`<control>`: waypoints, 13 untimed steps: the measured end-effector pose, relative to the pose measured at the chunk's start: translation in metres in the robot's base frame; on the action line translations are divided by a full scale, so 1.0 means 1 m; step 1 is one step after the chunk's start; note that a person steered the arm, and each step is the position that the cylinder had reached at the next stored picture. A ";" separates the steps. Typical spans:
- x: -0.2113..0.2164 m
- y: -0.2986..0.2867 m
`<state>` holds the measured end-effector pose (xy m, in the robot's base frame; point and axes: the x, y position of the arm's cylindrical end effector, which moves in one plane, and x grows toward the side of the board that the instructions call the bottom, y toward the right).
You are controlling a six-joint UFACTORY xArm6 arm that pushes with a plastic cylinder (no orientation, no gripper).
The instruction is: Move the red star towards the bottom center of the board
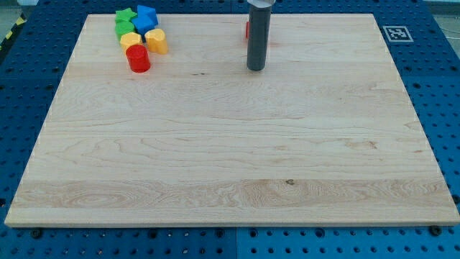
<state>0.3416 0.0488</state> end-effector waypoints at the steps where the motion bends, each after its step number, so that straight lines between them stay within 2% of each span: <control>1: -0.004 0.035; 4: -0.102 0.050; 5: -0.130 0.035; 6: -0.143 -0.003; 8: -0.082 -0.006; 9: -0.079 -0.006; 10: -0.084 0.026; 13: -0.024 0.037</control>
<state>0.3174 0.0855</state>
